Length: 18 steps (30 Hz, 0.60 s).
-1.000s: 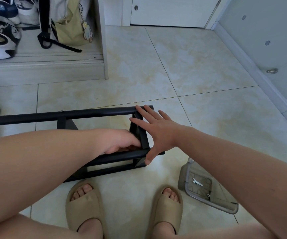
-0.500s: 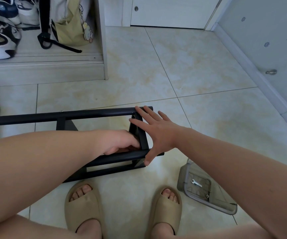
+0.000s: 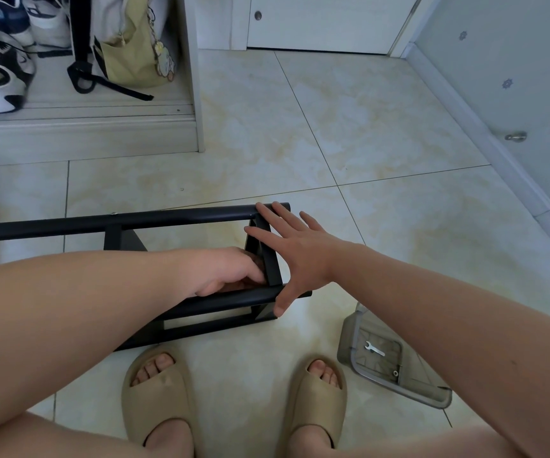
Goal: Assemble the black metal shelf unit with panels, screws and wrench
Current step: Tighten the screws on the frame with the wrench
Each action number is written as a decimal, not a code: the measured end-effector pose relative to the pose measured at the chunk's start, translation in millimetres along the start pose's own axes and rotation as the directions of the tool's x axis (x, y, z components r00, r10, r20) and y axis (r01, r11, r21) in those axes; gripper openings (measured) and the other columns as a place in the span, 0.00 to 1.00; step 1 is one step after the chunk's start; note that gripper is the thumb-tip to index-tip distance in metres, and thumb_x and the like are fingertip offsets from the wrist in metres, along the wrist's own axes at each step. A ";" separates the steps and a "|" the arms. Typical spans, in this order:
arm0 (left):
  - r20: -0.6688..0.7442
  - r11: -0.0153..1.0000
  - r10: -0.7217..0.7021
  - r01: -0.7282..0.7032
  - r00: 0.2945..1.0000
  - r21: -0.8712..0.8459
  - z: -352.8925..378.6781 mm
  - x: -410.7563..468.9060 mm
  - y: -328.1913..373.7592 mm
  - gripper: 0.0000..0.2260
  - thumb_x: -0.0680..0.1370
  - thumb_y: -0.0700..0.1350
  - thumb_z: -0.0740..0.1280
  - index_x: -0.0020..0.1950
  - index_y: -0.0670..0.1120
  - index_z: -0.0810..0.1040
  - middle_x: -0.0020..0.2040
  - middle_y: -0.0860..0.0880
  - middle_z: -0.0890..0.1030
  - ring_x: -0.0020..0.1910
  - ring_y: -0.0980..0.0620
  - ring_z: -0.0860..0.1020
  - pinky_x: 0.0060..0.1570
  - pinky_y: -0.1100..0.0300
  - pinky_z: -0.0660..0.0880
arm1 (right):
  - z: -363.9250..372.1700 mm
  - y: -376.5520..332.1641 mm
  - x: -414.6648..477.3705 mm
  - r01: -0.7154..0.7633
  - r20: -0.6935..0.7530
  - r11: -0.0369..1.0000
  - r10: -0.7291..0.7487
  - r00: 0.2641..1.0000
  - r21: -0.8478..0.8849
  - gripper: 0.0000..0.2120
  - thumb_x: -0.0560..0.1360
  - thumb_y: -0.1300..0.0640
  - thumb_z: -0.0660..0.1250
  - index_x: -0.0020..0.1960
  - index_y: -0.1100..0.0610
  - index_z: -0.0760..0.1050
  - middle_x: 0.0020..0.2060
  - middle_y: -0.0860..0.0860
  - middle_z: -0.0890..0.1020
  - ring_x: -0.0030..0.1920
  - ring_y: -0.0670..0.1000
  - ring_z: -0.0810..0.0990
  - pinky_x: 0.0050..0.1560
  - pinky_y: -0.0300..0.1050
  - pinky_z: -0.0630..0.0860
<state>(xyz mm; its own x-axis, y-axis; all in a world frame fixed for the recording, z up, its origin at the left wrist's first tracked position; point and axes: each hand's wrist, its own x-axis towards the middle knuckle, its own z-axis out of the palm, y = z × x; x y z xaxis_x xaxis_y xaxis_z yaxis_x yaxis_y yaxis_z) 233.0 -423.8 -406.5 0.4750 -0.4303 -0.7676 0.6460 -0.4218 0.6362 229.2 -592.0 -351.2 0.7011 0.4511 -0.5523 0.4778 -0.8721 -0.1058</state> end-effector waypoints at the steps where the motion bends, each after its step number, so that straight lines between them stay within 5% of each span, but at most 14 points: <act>1: 0.004 1.000 -0.004 0.004 1.000 -0.008 -0.2 -0.2 -0.2 0.09 0.77 0.32 0.65 0.50 0.43 0.82 0.48 0.43 0.85 0.47 0.45 0.83 0.47 0.58 0.80 | -0.3 0.1 0.1 -0.001 0.001 1.000 0.001 1.000 0.001 0.69 0.56 0.26 0.76 0.82 0.42 0.37 0.77 0.45 0.26 0.77 0.50 0.25 0.79 0.63 0.37; 8: -0.009 0.995 -0.033 0.034 0.999 0.094 2.9 0.0 -0.4 0.08 0.78 0.40 0.68 0.57 0.43 0.82 0.46 0.45 0.86 0.38 0.51 0.84 0.37 0.62 0.79 | 1.0 -0.5 -0.3 0.002 -0.003 1.000 -0.002 1.000 -0.006 0.69 0.56 0.25 0.76 0.82 0.42 0.37 0.77 0.46 0.26 0.77 0.50 0.25 0.79 0.63 0.37; 14: 0.014 1.000 -0.010 0.010 1.000 -0.029 -0.8 1.0 -0.9 0.09 0.78 0.32 0.64 0.49 0.42 0.82 0.48 0.42 0.84 0.47 0.45 0.83 0.54 0.53 0.79 | 0.1 0.6 0.3 0.002 0.000 1.000 -0.002 1.000 0.002 0.69 0.56 0.25 0.76 0.82 0.42 0.37 0.77 0.45 0.26 0.77 0.49 0.25 0.79 0.63 0.36; 18: 0.053 0.996 -0.092 0.092 0.994 0.002 0.8 -1.7 -0.1 0.06 0.79 0.40 0.66 0.53 0.43 0.82 0.45 0.44 0.84 0.42 0.46 0.81 0.44 0.55 0.79 | 1.0 0.5 0.1 0.004 -0.004 1.000 -0.004 1.000 -0.003 0.69 0.56 0.25 0.76 0.82 0.42 0.37 0.77 0.46 0.26 0.77 0.50 0.25 0.79 0.63 0.36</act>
<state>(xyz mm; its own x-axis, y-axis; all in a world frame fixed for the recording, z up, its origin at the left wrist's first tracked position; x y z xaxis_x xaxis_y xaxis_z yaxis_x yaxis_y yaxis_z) 231.7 -423.7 -405.2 0.3811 -0.4314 -0.8177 0.6857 -0.4614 0.5630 228.9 -592.6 -352.1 0.7013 0.4549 -0.5488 0.4817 -0.8699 -0.1055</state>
